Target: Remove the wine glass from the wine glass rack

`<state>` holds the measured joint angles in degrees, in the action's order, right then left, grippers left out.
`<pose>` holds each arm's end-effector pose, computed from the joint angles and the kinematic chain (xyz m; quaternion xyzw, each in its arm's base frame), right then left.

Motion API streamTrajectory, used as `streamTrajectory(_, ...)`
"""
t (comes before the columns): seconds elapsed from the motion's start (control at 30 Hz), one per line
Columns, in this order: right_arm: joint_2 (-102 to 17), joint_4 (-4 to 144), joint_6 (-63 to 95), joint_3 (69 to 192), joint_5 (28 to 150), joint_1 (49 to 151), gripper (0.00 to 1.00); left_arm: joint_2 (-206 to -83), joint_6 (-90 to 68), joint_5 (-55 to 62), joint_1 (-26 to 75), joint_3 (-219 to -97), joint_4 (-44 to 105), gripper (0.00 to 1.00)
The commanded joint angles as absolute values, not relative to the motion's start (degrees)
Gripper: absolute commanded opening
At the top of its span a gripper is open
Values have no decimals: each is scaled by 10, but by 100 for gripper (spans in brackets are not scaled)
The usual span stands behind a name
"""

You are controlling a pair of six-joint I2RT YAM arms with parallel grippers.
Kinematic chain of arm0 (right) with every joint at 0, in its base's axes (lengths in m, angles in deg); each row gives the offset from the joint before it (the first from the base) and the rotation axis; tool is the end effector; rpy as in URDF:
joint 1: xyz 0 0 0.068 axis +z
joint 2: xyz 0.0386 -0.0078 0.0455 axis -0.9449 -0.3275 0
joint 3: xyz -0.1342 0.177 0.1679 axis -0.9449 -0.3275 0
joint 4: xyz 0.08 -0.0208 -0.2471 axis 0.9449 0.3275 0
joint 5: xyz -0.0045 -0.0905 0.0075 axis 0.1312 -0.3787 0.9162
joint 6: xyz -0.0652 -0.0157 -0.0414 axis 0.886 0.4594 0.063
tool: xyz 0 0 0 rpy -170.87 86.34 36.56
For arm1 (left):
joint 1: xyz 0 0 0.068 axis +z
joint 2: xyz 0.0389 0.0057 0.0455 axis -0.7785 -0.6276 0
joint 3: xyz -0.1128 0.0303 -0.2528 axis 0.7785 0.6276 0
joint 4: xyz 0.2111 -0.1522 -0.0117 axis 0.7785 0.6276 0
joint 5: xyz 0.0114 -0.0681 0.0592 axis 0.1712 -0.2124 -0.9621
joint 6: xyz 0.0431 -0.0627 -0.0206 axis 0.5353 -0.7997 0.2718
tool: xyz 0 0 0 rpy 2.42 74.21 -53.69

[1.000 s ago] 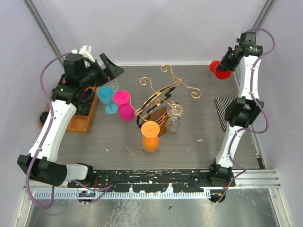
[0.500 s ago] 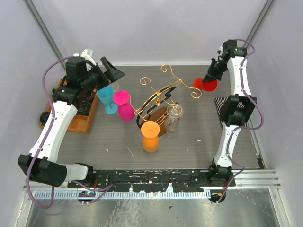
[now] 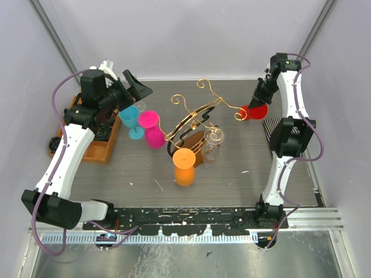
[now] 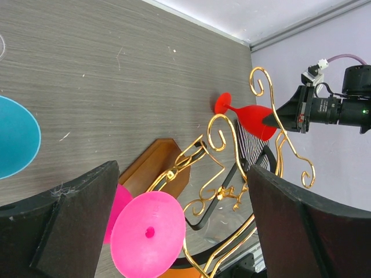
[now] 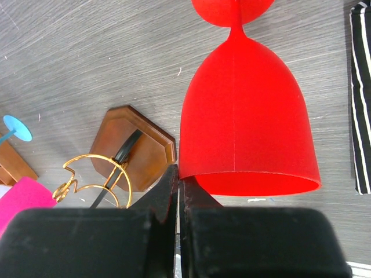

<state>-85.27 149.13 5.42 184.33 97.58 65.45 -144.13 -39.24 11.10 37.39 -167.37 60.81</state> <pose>0.4455 -0.0230 0.2888 0.1735 0.9642 0.1569 0.1247 0.2993 -0.0924 0.4105 -0.1098 0.8160 -0.3536 0.4438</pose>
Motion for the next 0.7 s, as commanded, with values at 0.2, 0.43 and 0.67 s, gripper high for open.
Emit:
streamTrajectory(0.2,-847,1512,4,1909,967,654,1,-1410,-393,109,377,-1673,627,98)
streamTrajectory(0.43,-847,1531,-40,1876,993,646,1,-1394,-401,105,376,-1674,632,98)
streamTrajectory(0.67,-824,1532,-68,1824,975,645,1,-1371,-396,95,376,-1675,651,98)
